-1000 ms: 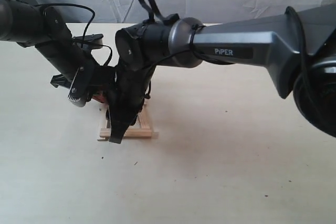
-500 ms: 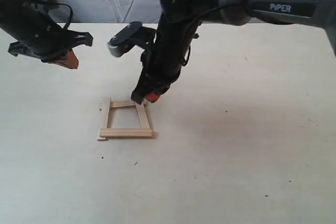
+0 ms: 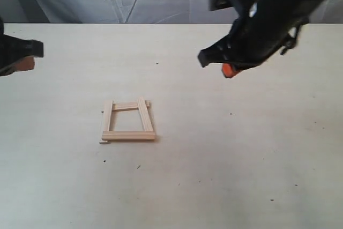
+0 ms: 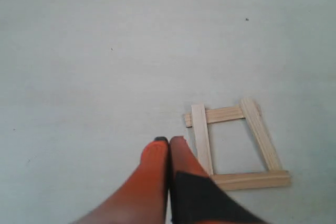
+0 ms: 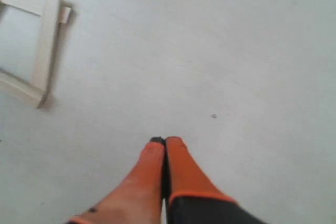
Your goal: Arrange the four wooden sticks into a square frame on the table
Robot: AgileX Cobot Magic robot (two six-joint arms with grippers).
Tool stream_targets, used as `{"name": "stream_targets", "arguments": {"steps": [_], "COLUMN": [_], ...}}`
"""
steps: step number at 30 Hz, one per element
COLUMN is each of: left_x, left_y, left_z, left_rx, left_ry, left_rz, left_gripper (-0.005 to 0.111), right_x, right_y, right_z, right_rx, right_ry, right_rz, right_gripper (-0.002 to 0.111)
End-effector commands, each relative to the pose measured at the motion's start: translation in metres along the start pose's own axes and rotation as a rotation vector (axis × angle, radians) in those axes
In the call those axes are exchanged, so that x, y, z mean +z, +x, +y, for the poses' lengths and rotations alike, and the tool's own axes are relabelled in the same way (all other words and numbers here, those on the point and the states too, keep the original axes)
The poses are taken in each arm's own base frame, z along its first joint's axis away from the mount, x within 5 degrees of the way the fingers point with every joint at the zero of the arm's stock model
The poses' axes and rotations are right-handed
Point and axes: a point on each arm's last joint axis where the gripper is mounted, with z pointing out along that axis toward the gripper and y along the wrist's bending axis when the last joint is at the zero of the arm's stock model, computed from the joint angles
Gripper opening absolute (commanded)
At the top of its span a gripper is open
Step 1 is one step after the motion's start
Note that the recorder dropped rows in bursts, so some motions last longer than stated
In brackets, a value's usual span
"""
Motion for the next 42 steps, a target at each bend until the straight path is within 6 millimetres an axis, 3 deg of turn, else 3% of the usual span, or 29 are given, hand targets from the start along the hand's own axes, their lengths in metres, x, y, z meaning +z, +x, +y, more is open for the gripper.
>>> {"name": "stream_targets", "arguments": {"steps": [1,6,9,15,21,25,34,38,42], "left_x": [-0.042,-0.076,-0.091,-0.109,-0.112,-0.112,-0.112,-0.112,-0.112], "left_y": [0.028,0.062,0.075,0.09,0.091,0.091,0.091,0.091,0.091], "left_z": [0.001,0.004,0.005,0.003,0.002,0.002,0.002,0.002,0.002], "left_rx": [0.017,0.033,0.05,0.071,0.074,0.074,0.077,0.075,0.077], "left_ry": [0.008,0.028,0.036,0.061,0.065,0.065,0.064,0.065,0.064], "left_rz": [-0.204,-0.392,-0.485,-0.511,-0.528,-0.528,-0.528,-0.528,-0.528], "left_gripper": [0.0,0.0,0.0,0.0,0.0,0.0,0.0,0.0,0.0], "right_x": [-0.051,-0.099,-0.109,-0.13,-0.153,-0.156,-0.128,-0.122,-0.118], "right_y": [0.051,0.117,0.15,0.197,0.217,0.225,0.253,0.262,0.269], "right_z": [-0.011,-0.009,-0.01,-0.008,-0.007,-0.008,-0.028,-0.035,-0.034], "right_rx": [0.013,-0.006,-0.038,-0.009,-0.015,0.026,0.301,0.292,0.284], "right_ry": [0.106,0.097,0.095,0.061,0.052,0.043,0.302,0.453,0.481], "right_rz": [-0.208,-0.461,-0.67,-0.793,-0.938,-1.006,-1.054,-1.029,-1.042], "right_gripper": [0.0,0.0,0.0,0.0,0.0,0.0,0.0,0.0,0.0]}}
